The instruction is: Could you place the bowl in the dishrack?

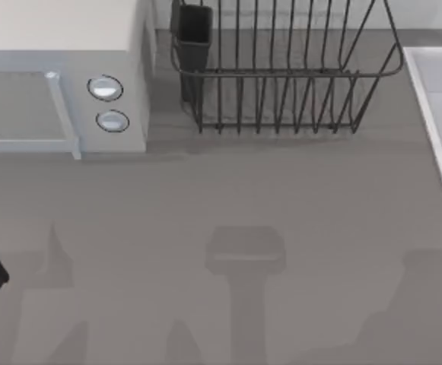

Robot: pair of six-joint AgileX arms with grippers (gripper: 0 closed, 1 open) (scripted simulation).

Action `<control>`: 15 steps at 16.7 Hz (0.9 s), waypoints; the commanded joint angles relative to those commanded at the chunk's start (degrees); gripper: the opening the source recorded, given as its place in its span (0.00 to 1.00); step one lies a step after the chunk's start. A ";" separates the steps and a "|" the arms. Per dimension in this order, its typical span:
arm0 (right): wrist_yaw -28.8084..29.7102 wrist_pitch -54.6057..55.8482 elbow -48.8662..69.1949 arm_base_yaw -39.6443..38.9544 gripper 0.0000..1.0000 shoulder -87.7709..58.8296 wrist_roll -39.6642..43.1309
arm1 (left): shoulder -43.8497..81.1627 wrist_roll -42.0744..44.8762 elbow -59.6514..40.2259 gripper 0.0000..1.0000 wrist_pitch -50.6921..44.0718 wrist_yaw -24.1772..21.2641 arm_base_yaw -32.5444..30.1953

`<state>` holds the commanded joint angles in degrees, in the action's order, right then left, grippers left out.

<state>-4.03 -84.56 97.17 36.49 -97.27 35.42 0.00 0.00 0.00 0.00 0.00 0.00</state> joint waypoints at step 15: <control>16.03 17.63 -0.04 -21.90 0.00 2.00 -8.76 | 0.00 0.00 0.00 1.00 0.00 0.00 0.00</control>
<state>12.00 -66.93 97.13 14.59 -95.27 26.66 0.00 0.00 0.00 0.00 0.00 0.00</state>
